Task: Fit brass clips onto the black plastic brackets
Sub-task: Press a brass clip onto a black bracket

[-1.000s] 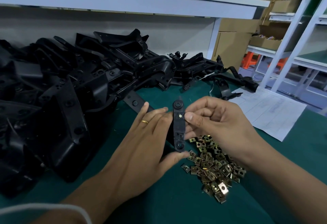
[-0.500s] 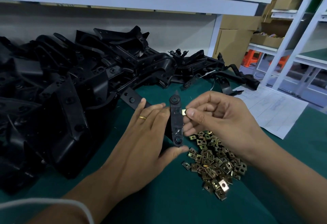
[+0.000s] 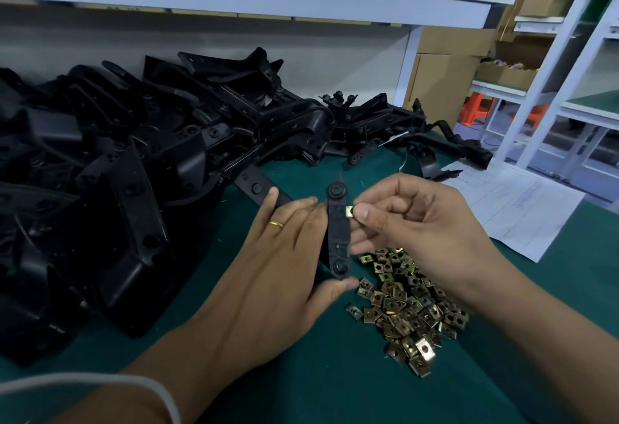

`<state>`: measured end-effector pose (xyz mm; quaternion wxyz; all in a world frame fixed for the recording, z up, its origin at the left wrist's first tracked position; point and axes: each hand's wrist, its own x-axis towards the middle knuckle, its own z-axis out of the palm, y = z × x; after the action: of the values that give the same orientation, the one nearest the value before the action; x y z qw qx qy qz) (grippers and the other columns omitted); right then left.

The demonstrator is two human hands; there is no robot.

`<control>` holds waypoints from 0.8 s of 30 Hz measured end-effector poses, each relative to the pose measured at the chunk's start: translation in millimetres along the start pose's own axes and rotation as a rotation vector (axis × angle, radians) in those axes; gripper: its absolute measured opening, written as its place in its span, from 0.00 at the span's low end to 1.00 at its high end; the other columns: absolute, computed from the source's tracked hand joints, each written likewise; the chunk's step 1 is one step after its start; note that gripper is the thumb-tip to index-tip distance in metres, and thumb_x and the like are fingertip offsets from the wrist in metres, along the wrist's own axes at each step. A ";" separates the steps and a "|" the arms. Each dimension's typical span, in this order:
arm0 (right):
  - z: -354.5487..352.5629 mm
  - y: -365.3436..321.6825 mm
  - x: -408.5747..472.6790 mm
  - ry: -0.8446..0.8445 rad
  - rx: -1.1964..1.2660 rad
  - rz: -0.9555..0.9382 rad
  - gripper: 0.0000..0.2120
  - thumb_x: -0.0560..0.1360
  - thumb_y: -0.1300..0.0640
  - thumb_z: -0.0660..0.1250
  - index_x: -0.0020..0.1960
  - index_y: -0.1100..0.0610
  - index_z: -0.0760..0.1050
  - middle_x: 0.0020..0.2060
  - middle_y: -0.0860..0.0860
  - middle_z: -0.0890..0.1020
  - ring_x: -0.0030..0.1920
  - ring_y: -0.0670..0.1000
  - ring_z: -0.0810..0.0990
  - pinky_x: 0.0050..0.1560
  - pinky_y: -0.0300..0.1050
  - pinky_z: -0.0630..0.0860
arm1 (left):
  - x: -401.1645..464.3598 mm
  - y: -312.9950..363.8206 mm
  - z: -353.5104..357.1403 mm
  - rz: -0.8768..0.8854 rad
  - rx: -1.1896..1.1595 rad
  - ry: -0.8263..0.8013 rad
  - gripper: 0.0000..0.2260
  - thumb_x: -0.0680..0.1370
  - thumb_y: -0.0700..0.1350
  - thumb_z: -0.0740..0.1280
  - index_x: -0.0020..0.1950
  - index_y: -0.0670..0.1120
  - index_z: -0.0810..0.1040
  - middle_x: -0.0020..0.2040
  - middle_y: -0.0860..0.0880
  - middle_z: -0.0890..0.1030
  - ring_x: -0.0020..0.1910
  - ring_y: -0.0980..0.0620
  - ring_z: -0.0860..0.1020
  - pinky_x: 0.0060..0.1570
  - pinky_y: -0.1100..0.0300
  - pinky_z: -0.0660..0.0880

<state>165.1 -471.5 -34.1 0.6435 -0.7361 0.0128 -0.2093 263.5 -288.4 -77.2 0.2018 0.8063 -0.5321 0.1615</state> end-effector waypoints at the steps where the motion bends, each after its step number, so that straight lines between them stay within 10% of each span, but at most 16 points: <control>1: -0.3 -0.4 -0.1 -0.003 -0.005 0.007 0.05 0.78 0.68 0.70 0.52 0.70 0.78 0.41 0.64 0.86 0.41 0.61 0.88 0.42 0.48 0.86 | -0.3 -0.1 -0.8 0.000 0.015 -0.011 0.36 0.81 0.68 0.56 0.78 0.42 0.64 0.74 0.49 0.72 0.80 0.50 0.63 0.81 0.42 0.53; 11: 1.4 -2.5 -0.1 -0.003 -0.062 0.008 0.09 0.75 0.66 0.73 0.52 0.67 0.76 0.38 0.67 0.84 0.39 0.62 0.87 0.42 0.56 0.86 | -1.4 4.6 -4.7 0.030 0.110 -0.082 0.36 0.82 0.66 0.55 0.80 0.40 0.64 0.75 0.48 0.71 0.79 0.50 0.63 0.81 0.43 0.52; 17: -23.1 -5.9 1.3 -0.334 0.103 0.069 0.22 0.75 0.64 0.71 0.69 0.59 0.76 0.34 0.61 0.84 0.33 0.57 0.86 0.37 0.48 0.84 | -3.0 11.8 -6.2 0.183 -0.101 -0.033 0.36 0.82 0.63 0.63 0.82 0.41 0.60 0.78 0.50 0.67 0.81 0.53 0.57 0.82 0.50 0.49; 24: -42.1 15.2 7.0 0.054 -0.617 -0.046 0.08 0.83 0.49 0.65 0.48 0.46 0.82 0.37 0.48 0.84 0.35 0.45 0.79 0.39 0.39 0.75 | 0.2 6.1 -4.9 -0.040 -0.148 0.030 0.36 0.79 0.72 0.55 0.79 0.50 0.65 0.72 0.57 0.72 0.75 0.58 0.64 0.80 0.52 0.55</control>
<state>161.6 -515.8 -43.0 0.3840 -0.8911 0.0762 -0.2295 257.7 -288.3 -72.0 0.2721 0.7970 -0.5234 0.1298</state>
